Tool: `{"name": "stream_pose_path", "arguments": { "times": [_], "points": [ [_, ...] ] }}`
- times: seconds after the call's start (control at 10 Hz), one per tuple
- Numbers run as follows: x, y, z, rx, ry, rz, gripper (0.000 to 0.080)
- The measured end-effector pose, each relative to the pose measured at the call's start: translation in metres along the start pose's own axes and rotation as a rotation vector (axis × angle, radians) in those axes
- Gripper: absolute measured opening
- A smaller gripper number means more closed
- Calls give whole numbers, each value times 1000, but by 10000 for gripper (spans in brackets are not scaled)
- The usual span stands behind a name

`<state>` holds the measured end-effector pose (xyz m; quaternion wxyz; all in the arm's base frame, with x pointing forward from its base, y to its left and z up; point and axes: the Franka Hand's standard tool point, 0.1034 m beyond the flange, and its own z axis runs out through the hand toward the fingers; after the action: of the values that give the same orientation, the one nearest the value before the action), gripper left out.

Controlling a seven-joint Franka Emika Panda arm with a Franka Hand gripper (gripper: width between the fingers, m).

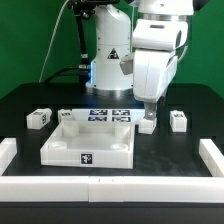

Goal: Assemble one leg

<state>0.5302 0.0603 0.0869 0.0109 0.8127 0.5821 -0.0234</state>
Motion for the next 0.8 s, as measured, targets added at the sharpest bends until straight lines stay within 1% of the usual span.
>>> {"name": "stream_pose_path", "arguments": {
  "times": [0.2,0.3,0.4,0.6,0.7,0.8],
  "points": [
    [0,0,0,1,0,0,650],
    [-1,-1,2,-5,2,-18,650],
    [-6,-8,10,-28,13,-74,650],
    [-33,-34,22,-32,22,-158,650],
    [-44,-40,27,-31,25,-192,650],
    [-60,-42,33,-23,22,-275,650]
  ]
}}
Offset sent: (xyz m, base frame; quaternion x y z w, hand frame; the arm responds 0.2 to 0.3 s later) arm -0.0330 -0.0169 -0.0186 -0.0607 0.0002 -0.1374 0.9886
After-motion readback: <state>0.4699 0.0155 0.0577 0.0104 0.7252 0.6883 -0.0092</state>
